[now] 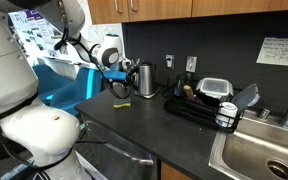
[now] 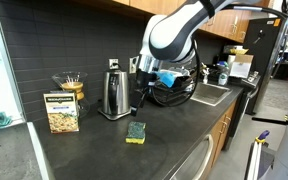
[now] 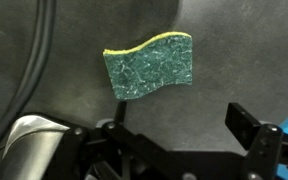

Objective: Clean the counter

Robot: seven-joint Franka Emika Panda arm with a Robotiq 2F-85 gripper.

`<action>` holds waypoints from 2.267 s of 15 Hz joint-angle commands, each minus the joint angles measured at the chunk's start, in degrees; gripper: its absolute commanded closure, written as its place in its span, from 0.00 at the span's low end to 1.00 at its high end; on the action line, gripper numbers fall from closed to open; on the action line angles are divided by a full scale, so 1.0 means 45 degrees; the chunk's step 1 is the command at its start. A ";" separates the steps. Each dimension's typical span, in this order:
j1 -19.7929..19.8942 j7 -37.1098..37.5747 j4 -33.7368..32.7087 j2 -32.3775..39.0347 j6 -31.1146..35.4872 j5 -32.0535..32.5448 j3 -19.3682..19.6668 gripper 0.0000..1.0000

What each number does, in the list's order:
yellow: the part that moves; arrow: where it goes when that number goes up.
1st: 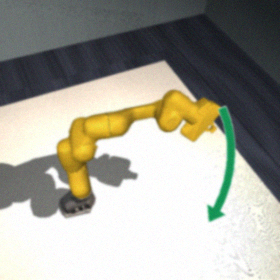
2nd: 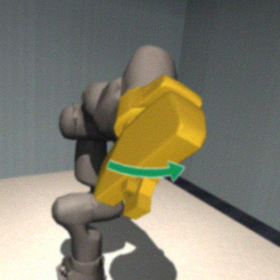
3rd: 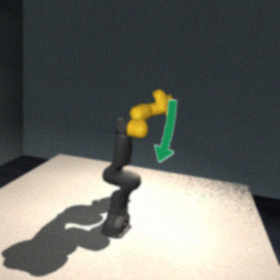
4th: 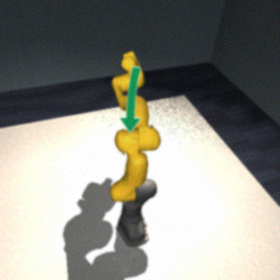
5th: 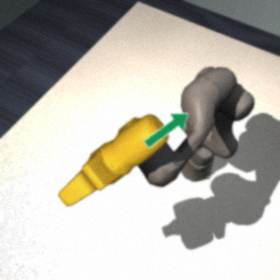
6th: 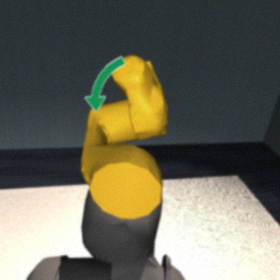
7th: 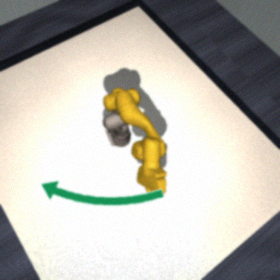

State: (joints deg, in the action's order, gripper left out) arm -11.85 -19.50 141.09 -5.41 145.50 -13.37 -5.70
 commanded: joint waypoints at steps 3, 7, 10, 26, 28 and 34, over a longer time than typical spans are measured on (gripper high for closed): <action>0.0287 0.1791 0.0019 0.0120 0.0657 0.0976 -0.0264 0.00; 0.0455 0.4035 -0.0092 0.0241 0.0879 0.2256 -0.0406 0.00; 0.0504 0.5819 -0.0190 0.0298 0.0558 0.2803 -0.0552 0.00; 0.0340 1.5168 -0.0455 0.1508 -0.0228 0.5164 -0.1183 0.00; 0.0314 1.5617 -0.0658 0.1910 -0.0151 0.5230 -0.1102 0.00; 0.0129 1.5773 -0.1369 0.2975 0.0175 0.5203 -0.0836 0.00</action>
State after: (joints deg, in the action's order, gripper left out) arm -10.25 50.37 137.44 5.14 145.78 9.15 -10.44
